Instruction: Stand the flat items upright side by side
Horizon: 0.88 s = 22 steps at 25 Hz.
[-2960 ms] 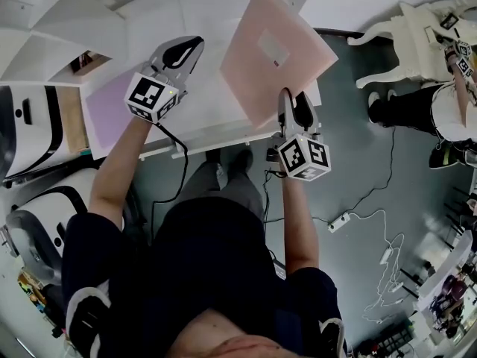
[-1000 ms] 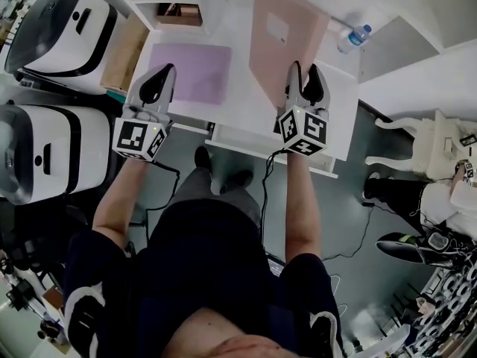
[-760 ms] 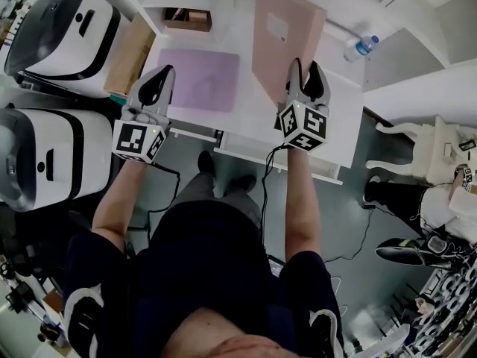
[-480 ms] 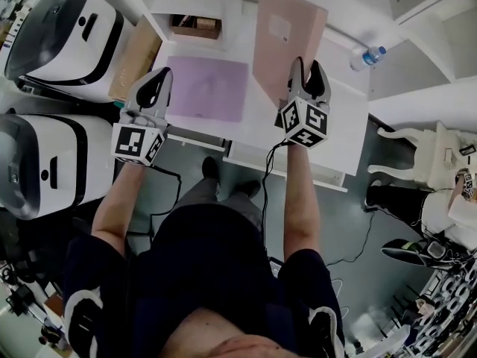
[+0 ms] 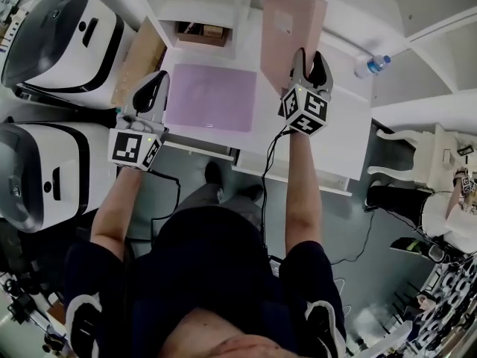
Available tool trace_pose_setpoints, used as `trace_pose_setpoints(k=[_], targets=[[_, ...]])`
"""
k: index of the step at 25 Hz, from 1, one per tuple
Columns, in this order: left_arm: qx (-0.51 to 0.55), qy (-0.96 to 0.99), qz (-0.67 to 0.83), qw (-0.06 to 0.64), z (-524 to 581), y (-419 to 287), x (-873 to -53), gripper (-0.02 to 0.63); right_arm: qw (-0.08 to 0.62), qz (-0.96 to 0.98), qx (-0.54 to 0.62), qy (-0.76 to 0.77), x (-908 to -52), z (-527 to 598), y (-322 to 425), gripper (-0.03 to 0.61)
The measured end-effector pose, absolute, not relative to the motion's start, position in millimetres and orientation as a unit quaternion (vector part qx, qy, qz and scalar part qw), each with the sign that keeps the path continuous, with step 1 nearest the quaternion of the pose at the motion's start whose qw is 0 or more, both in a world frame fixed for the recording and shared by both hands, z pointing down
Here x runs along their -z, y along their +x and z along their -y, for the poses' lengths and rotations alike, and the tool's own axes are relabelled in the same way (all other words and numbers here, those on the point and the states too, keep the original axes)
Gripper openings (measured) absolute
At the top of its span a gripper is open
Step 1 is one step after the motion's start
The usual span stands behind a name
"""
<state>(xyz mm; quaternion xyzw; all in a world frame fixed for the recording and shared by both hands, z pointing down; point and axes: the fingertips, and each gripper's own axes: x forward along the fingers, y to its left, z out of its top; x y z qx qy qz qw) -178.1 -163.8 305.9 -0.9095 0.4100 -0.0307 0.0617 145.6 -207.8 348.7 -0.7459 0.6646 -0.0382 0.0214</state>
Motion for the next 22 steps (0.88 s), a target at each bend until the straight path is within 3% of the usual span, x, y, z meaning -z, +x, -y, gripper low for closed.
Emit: trace_pose_setpoints(k=[22], targets=[[0.033, -0.887, -0.457, 0.060, 183, -179, -300, 0.002, -0.010, -0.675, 0.006, -0.737, -386, 314, 146, 0.156]])
